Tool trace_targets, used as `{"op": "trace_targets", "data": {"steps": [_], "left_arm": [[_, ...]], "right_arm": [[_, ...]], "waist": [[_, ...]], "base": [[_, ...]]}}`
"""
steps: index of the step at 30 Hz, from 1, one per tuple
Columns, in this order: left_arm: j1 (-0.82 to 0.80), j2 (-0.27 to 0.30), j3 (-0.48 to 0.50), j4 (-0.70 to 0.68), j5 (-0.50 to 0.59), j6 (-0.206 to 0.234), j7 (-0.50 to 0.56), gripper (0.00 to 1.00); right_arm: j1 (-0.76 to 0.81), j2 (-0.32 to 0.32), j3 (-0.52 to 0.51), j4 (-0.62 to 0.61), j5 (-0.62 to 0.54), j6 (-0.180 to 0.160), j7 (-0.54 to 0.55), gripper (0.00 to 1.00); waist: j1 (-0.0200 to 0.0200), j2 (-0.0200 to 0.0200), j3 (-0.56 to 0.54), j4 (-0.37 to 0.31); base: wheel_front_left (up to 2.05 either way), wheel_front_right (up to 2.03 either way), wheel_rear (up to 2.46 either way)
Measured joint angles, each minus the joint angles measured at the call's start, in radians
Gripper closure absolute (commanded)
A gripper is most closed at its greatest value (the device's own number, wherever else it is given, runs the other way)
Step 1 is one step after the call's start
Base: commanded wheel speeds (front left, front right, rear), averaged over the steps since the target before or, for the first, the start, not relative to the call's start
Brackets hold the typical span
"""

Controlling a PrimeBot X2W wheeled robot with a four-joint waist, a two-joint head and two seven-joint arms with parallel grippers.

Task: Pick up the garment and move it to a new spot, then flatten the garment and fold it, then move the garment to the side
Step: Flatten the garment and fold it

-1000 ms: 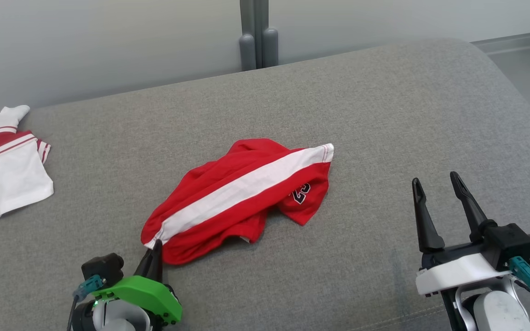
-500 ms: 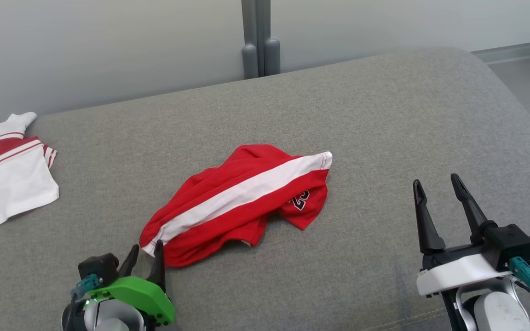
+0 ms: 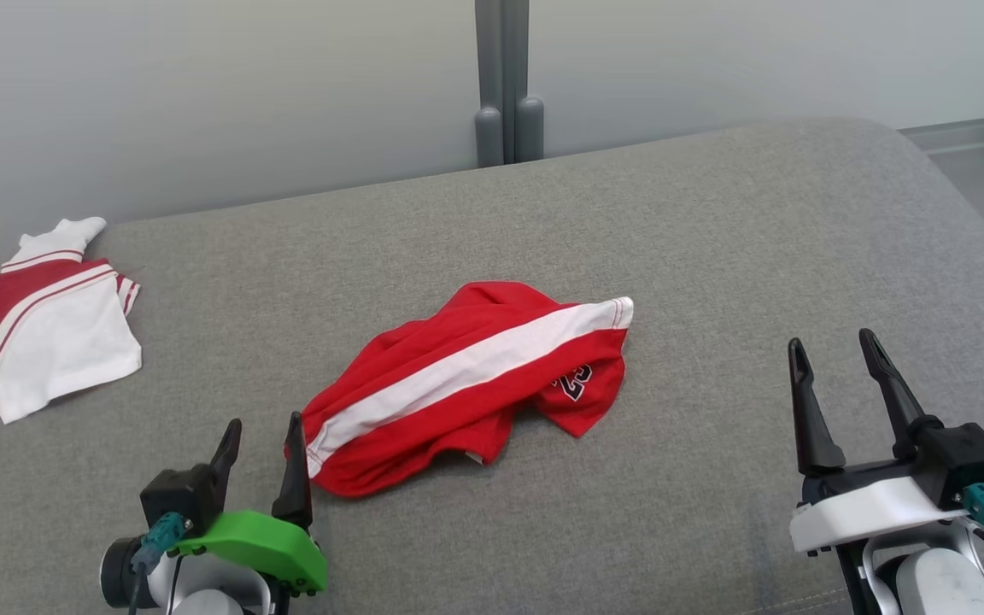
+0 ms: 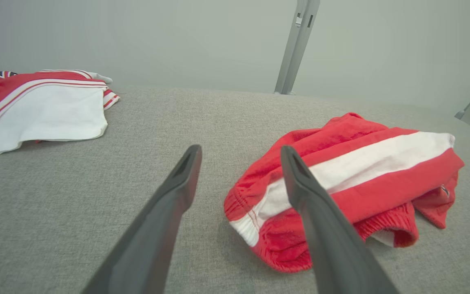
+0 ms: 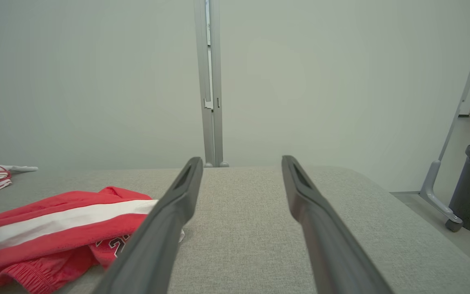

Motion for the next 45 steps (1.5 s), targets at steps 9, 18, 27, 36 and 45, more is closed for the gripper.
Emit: {"op": "trace_targets", "data": {"steps": [9,18,27,36,45], "left_arm": [[0.087,-0.029,0.061,-0.157,0.07,0.017,0.0,0.0],[0.161,-0.036,0.104,-0.271,0.095,0.039,0.0,0.0],[0.2,-0.037,0.092,-0.323,0.058,0.048,0.0,0.0],[0.202,-0.037,0.075,-0.326,0.042,0.049,0.0,0.0],[0.202,-0.038,0.035,-0.248,0.036,0.029,0.0,0.0]], "right_arm": [[-0.001,0.0,-0.006,-0.01,-0.018,0.0,0.0,0.0],[-0.022,0.0,0.021,-0.009,-0.026,0.0,0.0,0.0],[-0.031,0.0,0.067,0.022,0.0,0.0,0.0,0.0],[-0.031,0.0,0.08,0.039,0.008,0.0,0.0,0.0],[-0.031,0.0,0.081,0.043,0.008,0.0,0.0,0.0]], "waist": [[0.0,0.0,-0.016,0.032],[0.0,0.0,-0.015,0.046],[0.0,0.0,-0.021,0.043],[0.0,0.0,-0.018,0.041],[0.0,0.0,-0.015,0.043]], "base": [[0.0,0.0,0.0],[0.0,0.0,0.0],[0.0,0.0,0.0],[0.0,0.0,0.0],[0.0,0.0,0.0]]}}
